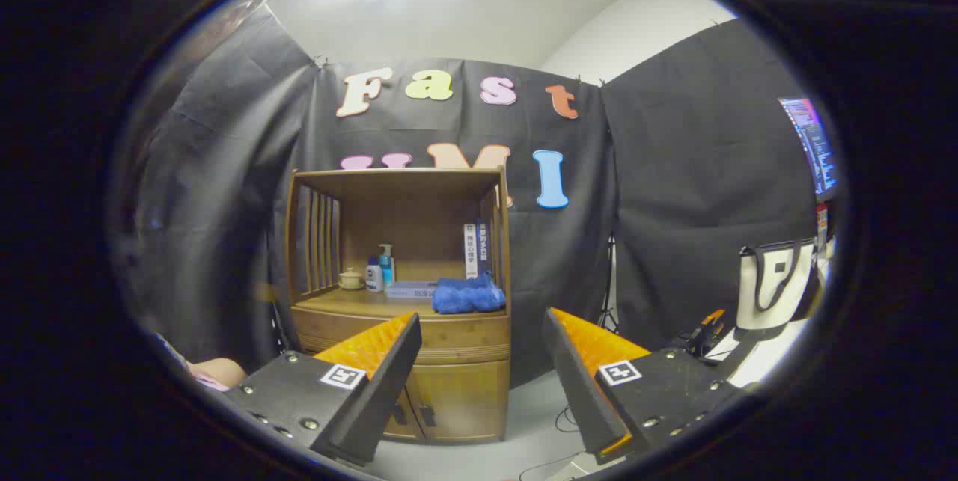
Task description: Pull open the drawer, take out the items inside it, and place them on the countertop above the cabinet.
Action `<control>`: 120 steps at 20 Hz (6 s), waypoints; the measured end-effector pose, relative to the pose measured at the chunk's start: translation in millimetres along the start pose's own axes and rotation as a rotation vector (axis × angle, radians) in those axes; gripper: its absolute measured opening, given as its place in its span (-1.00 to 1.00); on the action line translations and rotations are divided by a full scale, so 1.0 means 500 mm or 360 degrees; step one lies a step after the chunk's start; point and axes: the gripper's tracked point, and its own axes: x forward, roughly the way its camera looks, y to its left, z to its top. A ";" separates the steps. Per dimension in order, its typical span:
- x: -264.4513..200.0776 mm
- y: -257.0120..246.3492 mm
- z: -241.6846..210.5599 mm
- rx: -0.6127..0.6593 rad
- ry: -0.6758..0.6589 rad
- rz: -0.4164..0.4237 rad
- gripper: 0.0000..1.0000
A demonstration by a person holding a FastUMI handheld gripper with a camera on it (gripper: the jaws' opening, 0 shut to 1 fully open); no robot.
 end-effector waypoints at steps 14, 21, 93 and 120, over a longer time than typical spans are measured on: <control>0.135 0.130 -0.028 0.0031 0.0020 0.0195 0.95; 0.306 0.236 -0.127 0.0033 0.0088 0.0251 0.95; 0.220 0.243 -0.379 0.0105 0.0745 0.0015 0.33; 0.532 0.378 -0.546 -0.0459 0.1729 0.0356 0.41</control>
